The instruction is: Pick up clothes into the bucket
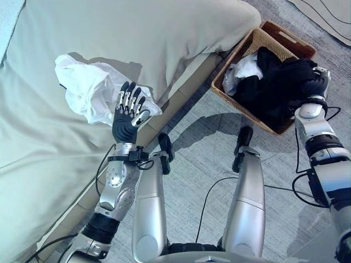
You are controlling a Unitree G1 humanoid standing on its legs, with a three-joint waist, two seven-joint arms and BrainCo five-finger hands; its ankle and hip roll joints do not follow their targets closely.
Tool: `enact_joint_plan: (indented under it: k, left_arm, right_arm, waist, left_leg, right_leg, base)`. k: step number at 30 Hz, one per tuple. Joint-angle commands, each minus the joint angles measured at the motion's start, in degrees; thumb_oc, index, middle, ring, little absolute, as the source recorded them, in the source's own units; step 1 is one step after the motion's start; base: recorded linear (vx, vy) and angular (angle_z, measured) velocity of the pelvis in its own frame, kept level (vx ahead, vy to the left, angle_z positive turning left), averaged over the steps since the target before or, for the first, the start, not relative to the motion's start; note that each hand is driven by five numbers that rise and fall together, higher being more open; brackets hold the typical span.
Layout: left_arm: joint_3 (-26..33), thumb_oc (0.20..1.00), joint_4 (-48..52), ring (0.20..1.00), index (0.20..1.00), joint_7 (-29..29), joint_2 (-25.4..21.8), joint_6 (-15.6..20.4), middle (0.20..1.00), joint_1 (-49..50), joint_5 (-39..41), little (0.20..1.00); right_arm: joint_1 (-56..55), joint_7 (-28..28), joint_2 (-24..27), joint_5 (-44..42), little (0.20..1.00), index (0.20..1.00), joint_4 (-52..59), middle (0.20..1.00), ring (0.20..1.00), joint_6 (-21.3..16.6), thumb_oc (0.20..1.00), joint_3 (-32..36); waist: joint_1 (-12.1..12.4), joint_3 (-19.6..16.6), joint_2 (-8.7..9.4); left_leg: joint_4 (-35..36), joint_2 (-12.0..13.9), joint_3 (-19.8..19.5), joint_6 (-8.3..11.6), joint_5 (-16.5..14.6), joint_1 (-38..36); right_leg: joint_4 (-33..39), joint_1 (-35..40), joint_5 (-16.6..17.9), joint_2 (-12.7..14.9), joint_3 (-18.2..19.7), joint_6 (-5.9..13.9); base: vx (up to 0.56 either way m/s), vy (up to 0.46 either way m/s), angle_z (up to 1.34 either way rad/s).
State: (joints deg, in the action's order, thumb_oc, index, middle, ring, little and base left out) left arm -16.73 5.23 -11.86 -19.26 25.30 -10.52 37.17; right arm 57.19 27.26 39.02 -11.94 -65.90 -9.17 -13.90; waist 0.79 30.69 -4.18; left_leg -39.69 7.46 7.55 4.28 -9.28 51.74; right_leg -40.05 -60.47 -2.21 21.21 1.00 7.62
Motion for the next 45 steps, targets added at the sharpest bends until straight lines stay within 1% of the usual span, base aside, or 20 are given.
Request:
enact_joint_plan:
  k: [1, 8, 10, 13, 15, 17, 18, 19, 22, 27, 30, 32, 34, 35, 39, 41, 42, 43, 44, 45]
  left_arm:
    - [1.2, 1.000, 5.4, 1.000, 1.000, -0.7, -0.2, 3.6, 1.000, 2.2, -1.5, 1.000]
    - [2.4, 1.000, 4.5, 1.000, 1.000, -1.8, 0.6, 4.0, 1.000, 1.1, -1.8, 1.000]
    - [2.8, 1.000, 4.1, 1.000, 1.000, -2.2, 0.4, 4.1, 1.000, 0.8, -3.0, 1.000]
    - [2.8, 1.000, 3.2, 1.000, 1.000, -1.5, 0.8, 4.2, 1.000, 0.5, -2.0, 1.000]
    - [2.9, 1.000, 2.3, 1.000, 1.000, -0.7, 1.2, 4.1, 1.000, 0.3, -0.5, 1.000]
    - [3.3, 1.000, 1.9, 1.000, 1.000, 0.3, 1.2, 3.8, 1.000, 0.5, 0.1, 1.000]
    - [3.4, 1.000, 1.7, 1.000, 1.000, 0.8, 1.1, 3.7, 1.000, 0.7, 0.2, 1.000]
    - [3.6, 1.000, 1.6, 1.000, 1.000, 1.0, 1.1, 3.7, 1.000, 0.8, 0.3, 1.000]
    - [4.8, 1.000, 0.2, 1.000, 1.000, 1.0, 0.9, 3.6, 1.000, 1.2, -0.8, 1.000]
    - [7.0, 1.000, -2.6, 1.000, 1.000, 0.3, 0.4, 3.2, 1.000, 2.4, -3.1, 1.000]
    - [8.7, 1.000, -4.6, 1.000, 1.000, -0.4, 0.0, 3.0, 1.000, 3.5, -4.7, 1.000]
    - [10.2, 1.000, -6.6, 1.000, 1.000, -2.5, -0.2, 2.4, 1.000, 4.1, -7.9, 1.000]
    - [10.6, 1.000, -7.3, 1.000, 1.000, -3.4, -0.3, 2.0, 1.000, 4.2, -9.5, 1.000]
    - [11.3, 1.000, -8.7, 1.000, 1.000, -4.6, -0.9, 1.4, 1.000, 4.5, -12.5, 1.000]
    - [12.9, 1.000, -11.7, 1.000, 1.000, -8.3, -2.3, -0.1, 1.000, 4.2, -20.7, 1.000]
    - [13.2, 1.000, -11.9, 1.000, 1.000, -9.0, -2.6, -0.5, 1.000, 4.6, -22.4, 1.000]
    - [14.2, 1.000, -12.2, 1.000, 1.000, -9.3, -3.0, -0.7, 1.000, 5.3, -24.1, 1.000]
    - [14.2, 1.000, -12.2, 1.000, 1.000, -9.3, -3.0, -0.7, 1.000, 5.3, -24.1, 1.000]
    - [14.8, 1.000, -12.3, 1.000, 1.000, -9.7, -3.5, -1.2, 1.000, 5.8, -25.8, 1.000]
    - [15.1, 1.000, -12.8, 1.000, 1.000, -9.6, -4.0, -1.8, 1.000, 6.8, -28.3, 1.000]
  right_arm:
    - [2.3, 0.0, 2.8, 0.0, 1.000, 1.000, -0.7, 1.000, 1.000, -0.9, 1.000, -2.7]
    - [0.8, 0.0, 1.4, 0.6, 1.000, 1.000, 0.5, 1.000, 1.000, -1.3, 1.000, -2.6]
    - [-0.3, -0.1, 0.8, 0.7, 1.000, 1.000, 1.1, 1.000, 1.000, -1.4, 1.000, -2.2]
    - [-2.4, -1.0, -0.2, 0.7, 1.000, 1.000, 1.4, 1.000, 1.000, -1.5, 1.000, -1.8]
    - [-4.3, -2.8, -0.5, 0.7, 1.000, 1.000, 1.6, 1.000, 1.000, -1.4, 1.000, -2.3]
    - [-6.4, -5.7, 0.2, 1.8, 1.000, 1.000, 1.9, 1.000, 1.000, -0.9, 1.000, -3.7]
    - [-7.5, -6.0, 0.4, 2.1, 1.000, 1.000, 2.0, 1.000, 1.000, -0.8, 1.000, -3.7]
    - [-8.6, -6.2, 0.5, 2.4, 1.000, 1.000, 2.3, 1.000, 1.000, -0.9, 1.000, -3.6]
    - [-14.6, -6.2, -0.1, 1.7, 1.000, 1.000, 6.5, 1.000, 1.000, -1.7, 1.000, -0.6]
    - [-24.6, -6.3, -4.1, 0.5, 1.000, 1.000, 14.7, 1.000, 1.000, -3.4, 1.000, 4.3]
    - [-30.8, -6.1, -8.3, -0.5, 1.000, 1.000, 20.8, 1.000, 1.000, -4.6, 1.000, 7.0]
    - [-34.6, -6.1, -11.4, -1.4, 1.000, 1.000, 26.0, 1.000, 1.000, -5.6, 1.000, 8.6]
    - [-36.2, -6.5, -12.5, -1.3, 1.000, 1.000, 27.6, 1.000, 1.000, -5.8, 1.000, 8.9]
    - [-38.2, -7.3, -14.4, -0.8, 1.000, 1.000, 30.5, 1.000, 1.000, -6.2, 1.000, 8.7]
    - [-40.9, -10.0, -19.6, -3.4, 1.000, 1.000, 34.9, 1.000, 1.000, -7.3, 1.000, 7.1]
    - [-41.4, -10.8, -20.3, -4.1, 1.000, 1.000, 35.5, 1.000, 1.000, -7.4, 1.000, 6.7]
    - [-42.5, -12.0, -21.2, -4.7, 1.000, 1.000, 37.2, 1.000, 1.000, -7.6, 1.000, 6.2]
    - [-42.5, -12.0, -21.3, -4.7, 1.000, 1.000, 37.2, 1.000, 1.000, -7.6, 1.000, 6.2]
    - [-43.2, -12.7, -21.1, -4.9, 1.000, 1.000, 38.2, 1.000, 1.000, -7.6, 1.000, 6.0]
    - [-44.3, -13.4, -21.2, -4.9, 1.000, 1.000, 38.5, 1.000, 1.000, -7.4, 1.000, 6.2]
  waist:
    - [-1.1, -2.8, -2.03]
    - [-1.5, -2.9, -1.40]
    - [-1.6, -3.1, -0.89]
    - [-1.7, -3.6, -0.11]
    - [-1.6, -3.9, 0.48]
    - [-1.5, -4.2, 1.26]
    - [-1.5, -4.2, 1.54]
    - [-1.5, -4.1, 1.86]
    - [-1.5, -4.3, 2.89]
    - [-1.4, -4.6, 3.95]
    - [-1.0, -4.9, 4.39]
    - [-0.7, -5.3, 4.83]
    - [-0.6, -5.4, 5.01]
    - [-0.3, -5.9, 5.44]
    - [0.7, -7.5, 6.46]
    - [1.0, -7.9, 6.71]
    - [1.3, -9.1, 7.20]
    - [1.2, -9.3, 7.24]
    - [1.4, -9.9, 7.45]
    - [2.0, -11.0, 7.74]
  left_leg:
    - [0.7, -2.4, 0.5, -1.62, 0.8, 4.2]
    - [2.9, -2.1, 0.6, -1.53, 1.5, 2.4]
    - [3.8, -1.7, 0.5, -1.44, 1.6, 1.2]
    - [5.7, -1.6, 0.2, -1.20, 2.1, -0.9]
    - [7.6, -1.5, -0.2, -1.02, 2.7, -2.9]
    - [9.6, -1.3, -0.7, -0.78, 3.4, -5.2]
    - [10.7, -1.3, -0.9, -0.67, 3.8, -6.4]
    - [12.0, -1.3, -0.6, -1.10, 6.0, -6.7]
    - [15.4, -1.4, -1.5, -0.66, 7.3, -10.6]
    - [20.4, -2.3, -3.6, -0.43, 9.1, -17.0]
    - [23.2, -2.7, -4.9, -0.46, 10.1, -21.1]
    - [25.1, -2.9, -5.5, -0.50, 10.5, -24.0]
    - [25.5, -3.1, -5.8, -0.65, 10.5, -25.0]
    - [26.1, -3.3, -6.2, -0.72, 10.4, -26.8]
    - [26.8, -3.9, -6.9, -1.10, 9.6, -30.9]
    - [26.8, -4.1, -6.8, -1.22, 9.4, -31.8]
    - [26.7, -4.4, -7.0, -1.47, 8.7, -32.7]
    - [26.9, -4.5, -7.0, -1.54, 9.0, -32.6]
    - [26.4, -4.8, -7.0, -1.67, 8.4, -32.9]
    - [25.1, -5.8, -7.0, -2.41, 6.5, -34.2]
  right_leg:
    - [-4.4, -0.5, -4.6, -1.7, -1.6, -0.29]
    - [-1.9, 1.4, -3.6, -1.8, -2.4, -0.06]
    - [-0.7, 2.8, -3.3, -2.0, -3.1, 0.08]
    - [1.8, 5.2, -2.7, -2.3, -4.0, 0.27]
    - [3.8, 7.5, -2.1, -2.5, -4.8, 0.59]
    - [6.0, 10.1, -1.4, -2.6, -5.8, 0.91]
    - [7.2, 11.7, -1.1, -2.6, -6.4, 1.05]
    - [8.6, 12.5, 0.9, -2.4, -7.2, 0.65]
    - [11.5, 17.3, 1.7, -2.3, -9.1, 1.07]
    - [16.1, 25.6, 2.8, -1.8, -12.3, 1.59]
    - [18.8, 31.2, 3.4, -1.4, -14.6, 1.95]
    - [20.7, 35.0, 3.9, -0.8, -16.1, 2.41]
    - [21.1, 36.3, 4.0, -0.7, -16.4, 2.51]
    - [22.2, 39.2, 4.4, -0.2, -17.7, 2.82]
    - [25.0, 45.3, 5.3, 0.4, -19.9, 3.69]
    - [25.7, 46.5, 5.7, 0.5, -20.3, 3.85]
    - [26.7, 48.2, 6.1, 0.8, -20.6, 4.13]
    - [27.0, 48.1, 6.4, 0.9, -20.7, 4.12]
    - [27.2, 49.0, 6.4, 1.2, -20.7, 4.38]
    - [26.7, 50.7, 6.3, 2.1, -20.6, 4.67]
  base:
    - [0.00, 0.000, 0.00]
    - [0.00, 0.000, 0.00]
    - [0.00, 0.000, 0.00]
    - [0.00, -0.040, -0.05]
    - [0.00, -0.040, 0.00]
    - [0.02, -0.066, 0.05]
    - [-0.05, -0.058, 0.07]
    - [-0.05, -0.053, 0.12]
    - [0.01, -0.054, 0.17]
    - [0.07, -0.058, 0.18]
    - [0.09, -0.036, 0.25]
    - [0.10, -0.004, 0.26]
    - [0.09, 0.023, 0.24]
    - [0.09, 0.039, 0.25]
    - [0.11, 0.078, 0.20]
    - [0.11, 0.082, 0.16]
    - [0.08, 0.058, 0.10]
    - [0.12, 0.101, 0.13]
    - [0.15, 0.137, 0.11]
    - [0.15, 0.138, 0.11]
